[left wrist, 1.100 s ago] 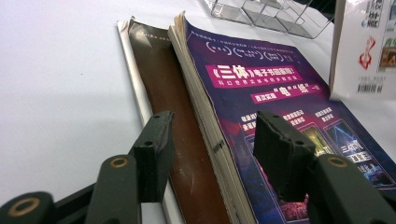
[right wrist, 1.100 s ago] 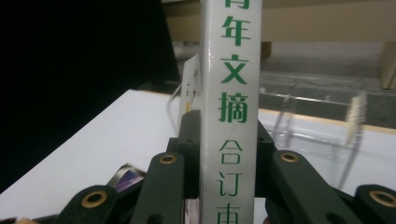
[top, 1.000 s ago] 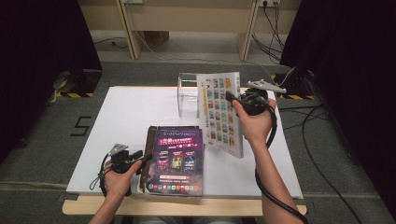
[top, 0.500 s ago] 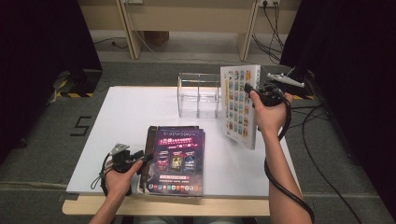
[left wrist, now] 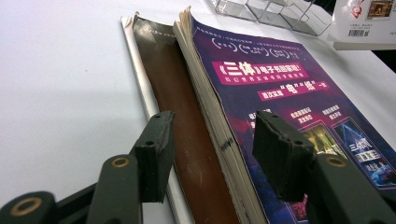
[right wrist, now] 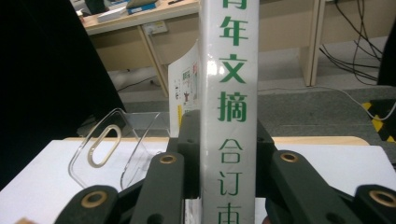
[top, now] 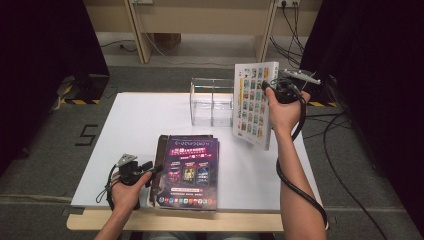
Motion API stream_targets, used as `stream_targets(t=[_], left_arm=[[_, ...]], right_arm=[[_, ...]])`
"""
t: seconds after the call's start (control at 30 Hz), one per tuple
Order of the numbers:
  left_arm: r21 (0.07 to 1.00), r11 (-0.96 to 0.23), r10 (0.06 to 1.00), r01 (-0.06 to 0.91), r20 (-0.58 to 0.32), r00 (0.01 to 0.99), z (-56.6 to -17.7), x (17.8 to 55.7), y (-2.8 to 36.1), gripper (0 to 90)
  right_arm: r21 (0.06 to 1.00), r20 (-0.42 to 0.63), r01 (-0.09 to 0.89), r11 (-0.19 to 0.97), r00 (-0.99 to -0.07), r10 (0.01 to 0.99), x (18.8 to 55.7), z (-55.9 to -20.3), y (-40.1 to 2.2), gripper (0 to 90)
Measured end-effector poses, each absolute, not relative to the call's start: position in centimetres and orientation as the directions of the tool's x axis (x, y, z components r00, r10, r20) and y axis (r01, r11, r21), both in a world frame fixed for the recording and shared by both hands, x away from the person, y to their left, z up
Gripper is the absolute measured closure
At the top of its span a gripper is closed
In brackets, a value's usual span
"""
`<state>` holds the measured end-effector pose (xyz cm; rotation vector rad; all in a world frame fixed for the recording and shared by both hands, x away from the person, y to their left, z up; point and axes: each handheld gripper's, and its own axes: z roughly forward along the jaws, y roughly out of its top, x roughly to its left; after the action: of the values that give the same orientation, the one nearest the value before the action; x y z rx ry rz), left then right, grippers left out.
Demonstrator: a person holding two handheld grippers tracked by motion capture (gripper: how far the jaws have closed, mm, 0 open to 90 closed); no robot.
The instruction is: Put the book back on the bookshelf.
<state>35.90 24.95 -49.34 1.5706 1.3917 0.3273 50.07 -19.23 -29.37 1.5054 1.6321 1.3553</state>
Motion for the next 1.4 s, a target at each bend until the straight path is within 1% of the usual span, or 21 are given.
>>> stream_targets(t=[0.1, 0.33, 0.57, 0.83, 0.87, 1.03, 1.13, 1.23, 1.4], left_arm=[[0.782, 0.13, 0.871, 0.61, -0.384, 0.307, -49.4, 35.9, 24.9, 47.1], [0.779, 0.123, 0.871, 0.615, -0.382, 0.31, -49.6, 35.9, 24.8, 47.1], [0.783, 0.113, 0.871, 0.612, -0.375, 0.319, -49.5, 35.9, 24.5, 47.1], [0.781, 0.116, 0.871, 0.614, -0.377, 0.315, -49.6, 35.9, 24.6, 47.1], [0.78, 0.117, 0.87, 0.615, -0.379, 0.314, -49.7, 36.0, 24.6, 47.1], [0.78, 0.117, 0.87, 0.615, -0.379, 0.316, -49.7, 36.0, 24.7, 47.1], [0.778, 0.114, 0.87, 0.618, -0.379, 0.316, -49.9, 36.0, 24.7, 47.1], [0.778, 0.116, 0.87, 0.618, -0.38, 0.315, -50.0, 36.1, 24.8, 47.1], [0.778, 0.125, 0.871, 0.616, -0.384, 0.308, -49.9, 36.0, 25.1, 47.1]], right_arm=[[0.901, 0.258, 0.407, -0.147, -0.233, 0.938, 50.1, -29.5, -19.5, 74.3], [0.905, 0.253, 0.399, -0.146, -0.232, 0.939, 49.8, -29.5, -20.2, 74.3], [0.909, 0.238, 0.397, -0.126, -0.245, 0.94, 50.5, -29.5, -18.9, 74.3], [0.922, 0.226, 0.365, -0.126, -0.244, 0.943, 53.3, -28.6, -17.0, 74.3], [0.927, 0.224, 0.351, -0.129, -0.246, 0.943, 54.3, -28.2, -16.4, 74.3], [0.943, 0.213, 0.304, -0.133, -0.248, 0.945, 56.6, -27.9, -15.6, 74.2], [0.954, 0.199, 0.27, -0.129, -0.249, 0.948, 57.9, -28.7, -15.3, 74.0], [0.957, 0.196, 0.26, -0.13, -0.246, 0.949, 58.4, -30.7, -14.9, 73.9], [0.965, 0.17, 0.237, -0.109, -0.256, 0.951, 56.6, -32.6, -14.6, 73.2]])
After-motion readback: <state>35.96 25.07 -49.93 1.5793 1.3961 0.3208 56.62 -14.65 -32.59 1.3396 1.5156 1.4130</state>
